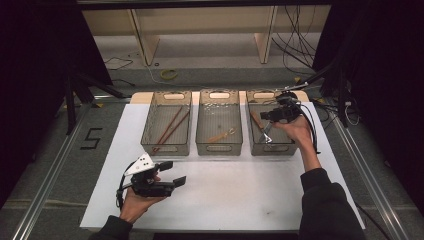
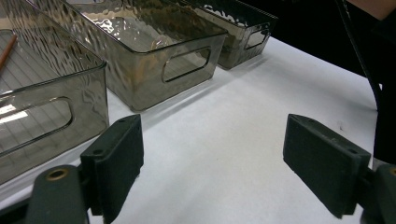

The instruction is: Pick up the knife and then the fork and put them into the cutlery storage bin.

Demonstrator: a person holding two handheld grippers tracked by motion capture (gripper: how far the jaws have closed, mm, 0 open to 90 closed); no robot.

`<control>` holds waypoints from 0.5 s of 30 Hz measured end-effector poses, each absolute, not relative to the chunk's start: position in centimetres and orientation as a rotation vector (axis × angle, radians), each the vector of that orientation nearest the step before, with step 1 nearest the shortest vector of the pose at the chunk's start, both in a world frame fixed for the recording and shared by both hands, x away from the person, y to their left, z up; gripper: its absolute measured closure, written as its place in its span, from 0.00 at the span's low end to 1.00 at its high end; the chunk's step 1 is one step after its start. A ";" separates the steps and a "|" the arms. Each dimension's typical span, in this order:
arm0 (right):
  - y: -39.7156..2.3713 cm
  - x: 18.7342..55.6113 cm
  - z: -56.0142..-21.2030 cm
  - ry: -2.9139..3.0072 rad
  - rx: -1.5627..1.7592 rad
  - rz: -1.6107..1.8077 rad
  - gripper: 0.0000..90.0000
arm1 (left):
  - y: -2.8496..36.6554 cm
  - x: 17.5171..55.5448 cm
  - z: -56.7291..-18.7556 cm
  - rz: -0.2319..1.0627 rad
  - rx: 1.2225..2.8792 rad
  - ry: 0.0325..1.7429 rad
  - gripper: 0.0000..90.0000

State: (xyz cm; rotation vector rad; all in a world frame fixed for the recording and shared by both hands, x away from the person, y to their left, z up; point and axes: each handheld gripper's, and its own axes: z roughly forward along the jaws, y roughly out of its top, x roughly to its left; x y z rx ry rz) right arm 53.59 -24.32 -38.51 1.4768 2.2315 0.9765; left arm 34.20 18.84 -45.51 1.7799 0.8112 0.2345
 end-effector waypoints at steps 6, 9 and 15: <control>-24.0 52.5 -38.0 2.218 1.441 1.038 0.38 | 18.8 34.2 -45.5 0.235 1.780 0.811 0.22; -23.8 51.9 -37.7 2.215 1.421 1.065 0.36 | 18.8 34.2 -45.5 0.236 1.781 0.811 0.22; -23.4 50.8 -37.4 2.221 1.384 1.109 0.33 | 18.8 34.2 -45.5 0.230 1.780 0.814 0.22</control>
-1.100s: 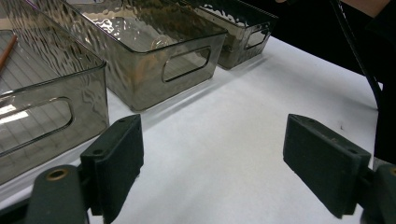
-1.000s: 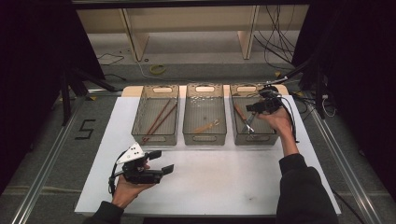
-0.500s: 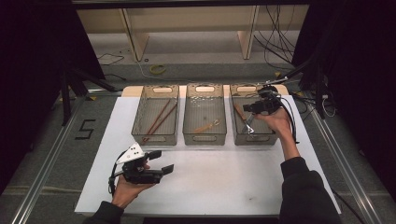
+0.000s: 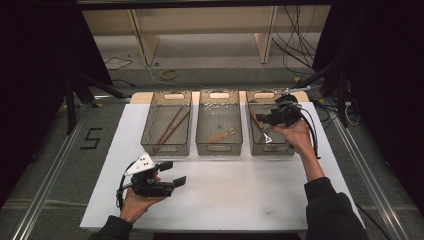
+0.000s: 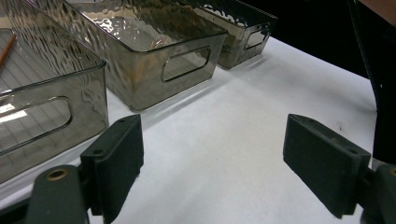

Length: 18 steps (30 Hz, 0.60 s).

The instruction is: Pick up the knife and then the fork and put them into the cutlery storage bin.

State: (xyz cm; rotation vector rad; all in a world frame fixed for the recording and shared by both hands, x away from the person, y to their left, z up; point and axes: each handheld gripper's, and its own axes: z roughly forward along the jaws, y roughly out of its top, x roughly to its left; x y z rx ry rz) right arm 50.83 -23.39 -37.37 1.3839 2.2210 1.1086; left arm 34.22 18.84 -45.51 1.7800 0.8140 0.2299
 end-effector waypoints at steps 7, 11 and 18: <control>-23.3 49.0 -37.4 2.207 1.345 1.169 0.31 | 18.8 34.2 -45.5 0.230 1.782 0.814 0.22; -23.2 47.7 -37.4 2.197 1.315 1.198 0.31 | 18.8 34.2 -45.6 0.229 1.782 0.815 0.22; -22.9 45.2 -38.1 2.217 1.273 1.236 0.30 | 18.9 34.3 -45.6 0.217 1.771 0.823 0.22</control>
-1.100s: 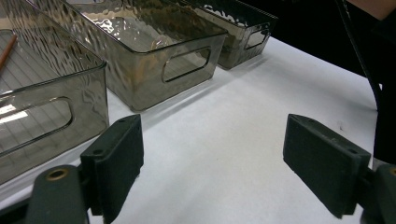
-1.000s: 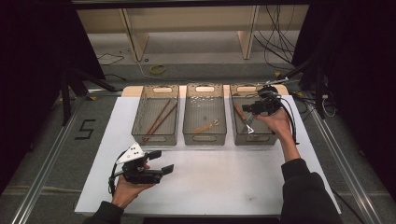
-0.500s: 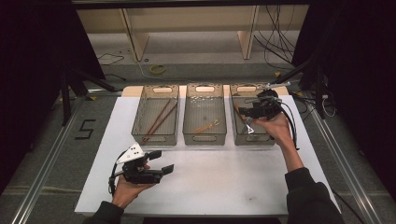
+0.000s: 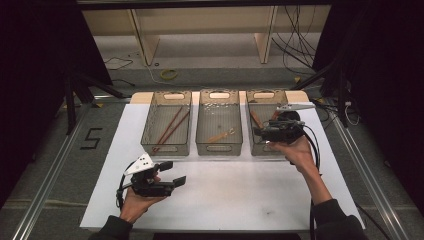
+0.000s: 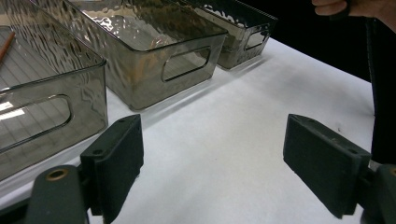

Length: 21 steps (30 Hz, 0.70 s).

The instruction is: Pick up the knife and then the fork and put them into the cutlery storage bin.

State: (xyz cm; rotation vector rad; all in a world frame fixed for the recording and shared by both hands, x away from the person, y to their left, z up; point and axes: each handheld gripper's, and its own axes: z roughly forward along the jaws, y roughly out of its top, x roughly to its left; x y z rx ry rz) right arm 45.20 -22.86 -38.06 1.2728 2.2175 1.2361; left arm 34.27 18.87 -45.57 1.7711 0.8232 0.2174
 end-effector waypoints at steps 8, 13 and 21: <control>-22.9 42.8 -38.7 2.212 1.246 1.305 0.30 | 18.9 34.4 -45.6 0.213 1.771 0.825 0.22; -22.8 41.3 -39.3 2.219 1.227 1.338 0.30 | 18.9 34.4 -45.6 0.209 1.770 0.825 0.22; -22.8 39.2 -40.0 2.226 1.202 1.383 0.29 | 19.0 34.4 -45.6 0.195 1.763 0.832 0.22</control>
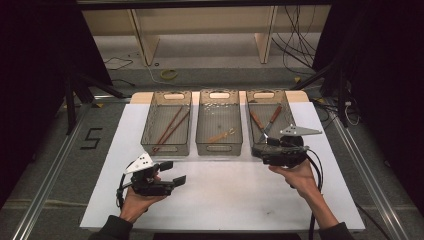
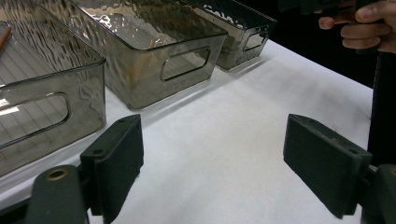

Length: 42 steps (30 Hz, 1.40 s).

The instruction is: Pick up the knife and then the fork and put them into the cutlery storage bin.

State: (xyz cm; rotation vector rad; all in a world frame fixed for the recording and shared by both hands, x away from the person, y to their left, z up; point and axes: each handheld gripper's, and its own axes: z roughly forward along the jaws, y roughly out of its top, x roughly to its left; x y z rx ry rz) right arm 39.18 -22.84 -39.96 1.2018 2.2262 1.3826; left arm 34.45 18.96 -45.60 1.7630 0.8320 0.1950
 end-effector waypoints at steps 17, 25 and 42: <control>-23.0 35.2 -42.6 2.204 1.163 1.455 0.27 | 19.1 34.4 -45.7 0.174 1.766 0.833 0.22; -23.2 33.4 -43.6 2.216 1.159 1.462 0.27 | 19.1 34.4 -45.7 0.169 1.774 0.834 0.21; -24.5 32.1 -44.5 2.180 1.181 1.489 0.27 | 19.1 34.4 -45.7 0.168 1.775 0.831 0.21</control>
